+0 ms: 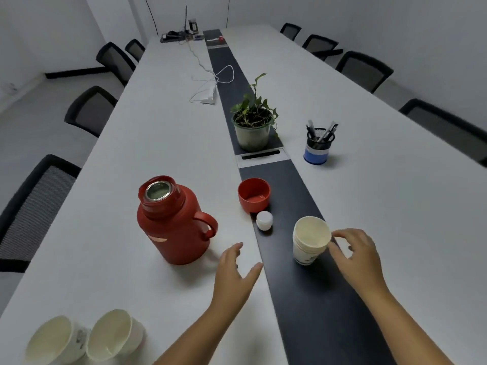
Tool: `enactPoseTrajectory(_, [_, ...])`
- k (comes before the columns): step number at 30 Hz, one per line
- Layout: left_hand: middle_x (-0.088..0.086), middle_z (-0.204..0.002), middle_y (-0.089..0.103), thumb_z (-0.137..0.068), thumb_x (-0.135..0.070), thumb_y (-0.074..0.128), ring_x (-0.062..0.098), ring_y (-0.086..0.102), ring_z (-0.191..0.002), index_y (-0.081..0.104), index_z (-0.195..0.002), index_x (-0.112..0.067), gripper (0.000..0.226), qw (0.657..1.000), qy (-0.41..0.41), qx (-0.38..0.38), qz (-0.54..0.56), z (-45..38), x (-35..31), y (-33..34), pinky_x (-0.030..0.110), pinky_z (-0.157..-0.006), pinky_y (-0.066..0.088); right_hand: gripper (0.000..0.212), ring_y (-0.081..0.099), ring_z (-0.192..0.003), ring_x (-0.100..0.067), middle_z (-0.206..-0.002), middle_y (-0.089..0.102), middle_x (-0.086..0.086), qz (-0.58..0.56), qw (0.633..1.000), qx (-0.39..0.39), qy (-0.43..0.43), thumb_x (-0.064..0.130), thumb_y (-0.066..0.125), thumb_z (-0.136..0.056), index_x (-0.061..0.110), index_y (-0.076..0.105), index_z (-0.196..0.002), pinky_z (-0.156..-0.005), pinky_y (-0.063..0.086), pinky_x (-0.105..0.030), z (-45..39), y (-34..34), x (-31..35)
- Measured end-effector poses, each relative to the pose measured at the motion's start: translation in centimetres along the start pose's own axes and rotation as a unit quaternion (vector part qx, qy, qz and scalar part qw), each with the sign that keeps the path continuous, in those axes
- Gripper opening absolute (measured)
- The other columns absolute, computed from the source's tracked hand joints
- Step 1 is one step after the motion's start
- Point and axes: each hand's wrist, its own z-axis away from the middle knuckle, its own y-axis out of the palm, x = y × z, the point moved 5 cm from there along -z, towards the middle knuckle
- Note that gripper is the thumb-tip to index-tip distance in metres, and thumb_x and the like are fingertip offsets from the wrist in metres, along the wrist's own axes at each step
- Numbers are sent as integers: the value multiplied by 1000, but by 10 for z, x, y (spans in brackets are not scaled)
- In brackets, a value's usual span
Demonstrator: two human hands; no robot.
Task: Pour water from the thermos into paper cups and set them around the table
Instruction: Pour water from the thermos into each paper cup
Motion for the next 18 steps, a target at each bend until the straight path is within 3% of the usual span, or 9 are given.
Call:
enactPoseTrajectory(3, [-1, -136, 44, -81, -25, 64, 5, 42, -111, 39, -130, -19, 55, 998, -26, 38, 31, -8, -10, 46, 20, -92, 36, 30, 48, -109, -22, -121, 52, -10, 16, 997, 66, 37, 12, 61, -82, 12, 59, -112, -87, 39, -29, -9, -6, -28])
enactPoseTrajectory(7, [-5, -141, 40, -78, -27, 69, 8, 41, -122, 32, -136, -23, 69, 994, -37, 71, 71, -24, -27, 88, 21, -97, 33, 42, 39, -123, -17, -136, 39, -4, 47, 986, 160, -9, 18, 56, -86, 21, 47, -127, -98, 35, -25, -20, 4, -39])
enactPoseTrajectory(10, [-14, -136, 36, -72, -29, 74, 4, 36, -122, 25, -138, -27, 82, 992, -20, 88, 87, -42, -34, 102, 21, -98, 30, 47, 35, -128, -15, -141, 34, -1, 42, 984, 160, -60, 18, 55, -87, 25, 41, -132, -100, 31, -22, -30, 6, -36])
enactPoseTrajectory(13, [-20, -131, 35, -68, -29, 77, 1, 37, -120, 27, -131, -39, 81, 990, -5, 112, 88, -55, -34, 107, 16, -97, 32, 42, 38, -126, -14, -139, 38, 1, 43, 977, 170, -119, 16, 55, -87, 22, 47, -128, -99, 30, -18, -43, 9, -32])
enactPoseTrajectory(16, [-37, -114, 46, -59, -38, 78, -9, 47, -107, 39, -106, -52, 63, 987, 2, 131, 98, -60, -39, 109, 2, -79, 40, 27, 47, -114, -15, -127, 51, -4, 60, 964, 188, -177, 13, 56, -86, 12, 62, -113, -91, 30, -10, -53, 12, -33])
enactPoseTrajectory(18, [-36, -109, 50, -53, -44, 76, -10, 49, -107, 42, -103, -52, 60, 986, 13, 138, 97, -61, -41, 110, 1, -78, 42, 24, 49, -110, -13, -123, 55, -5, 72, 954, 202, -208, 13, 59, -83, 11, 65, -107, -87, 29, -5, -57, 12, -33])
